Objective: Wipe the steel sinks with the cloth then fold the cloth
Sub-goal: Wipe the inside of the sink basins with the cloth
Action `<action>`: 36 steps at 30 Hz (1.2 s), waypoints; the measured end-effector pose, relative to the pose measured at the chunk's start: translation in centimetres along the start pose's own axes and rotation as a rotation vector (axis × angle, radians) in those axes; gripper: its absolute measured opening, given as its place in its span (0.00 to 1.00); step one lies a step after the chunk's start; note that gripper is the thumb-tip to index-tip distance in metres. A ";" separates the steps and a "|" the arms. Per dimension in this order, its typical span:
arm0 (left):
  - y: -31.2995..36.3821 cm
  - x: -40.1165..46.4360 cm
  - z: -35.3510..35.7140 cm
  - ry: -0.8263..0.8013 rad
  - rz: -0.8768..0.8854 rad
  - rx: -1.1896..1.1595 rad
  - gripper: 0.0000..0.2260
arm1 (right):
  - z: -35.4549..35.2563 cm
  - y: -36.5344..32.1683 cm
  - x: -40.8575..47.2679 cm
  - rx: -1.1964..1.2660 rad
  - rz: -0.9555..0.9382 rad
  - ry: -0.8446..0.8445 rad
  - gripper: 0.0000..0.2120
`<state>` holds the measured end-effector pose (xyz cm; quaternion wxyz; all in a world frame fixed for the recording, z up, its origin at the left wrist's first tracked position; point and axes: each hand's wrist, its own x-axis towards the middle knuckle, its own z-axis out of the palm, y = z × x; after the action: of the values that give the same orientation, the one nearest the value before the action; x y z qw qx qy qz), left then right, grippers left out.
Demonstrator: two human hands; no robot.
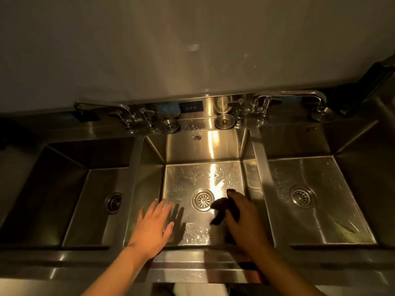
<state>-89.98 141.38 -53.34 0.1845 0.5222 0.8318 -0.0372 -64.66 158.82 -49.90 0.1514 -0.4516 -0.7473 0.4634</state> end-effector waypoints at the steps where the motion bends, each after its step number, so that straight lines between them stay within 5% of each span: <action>1: -1.5 0.3 -0.4 0.023 -0.034 0.011 0.29 | 0.9 -1.1 1.0 0.164 0.054 -0.002 0.23; 8: -10.0 2.0 -0.8 0.112 -0.198 0.105 0.37 | 10.5 -4.2 8.5 0.836 0.310 -0.142 0.16; 11: -11.3 2.1 0.6 0.150 -0.167 0.080 0.37 | 15.9 -4.6 10.6 0.866 0.384 -0.075 0.16; 20: -12.0 2.2 1.4 0.233 -0.132 -0.171 0.34 | 26.8 -8.3 13.6 0.903 0.387 -0.304 0.23; 25: -12.3 2.3 1.7 0.226 -0.121 -0.190 0.33 | 31.0 -10.2 17.1 0.941 0.406 -0.291 0.25; 36: -12.3 2.2 1.5 0.231 -0.094 -0.265 0.34 | 35.9 -3.5 25.2 0.725 0.449 -0.218 0.24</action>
<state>-101.29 137.36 -57.15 0.1528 0.4545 0.8687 0.1243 -103.43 158.79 -70.72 0.1157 -0.4691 -0.4314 0.7618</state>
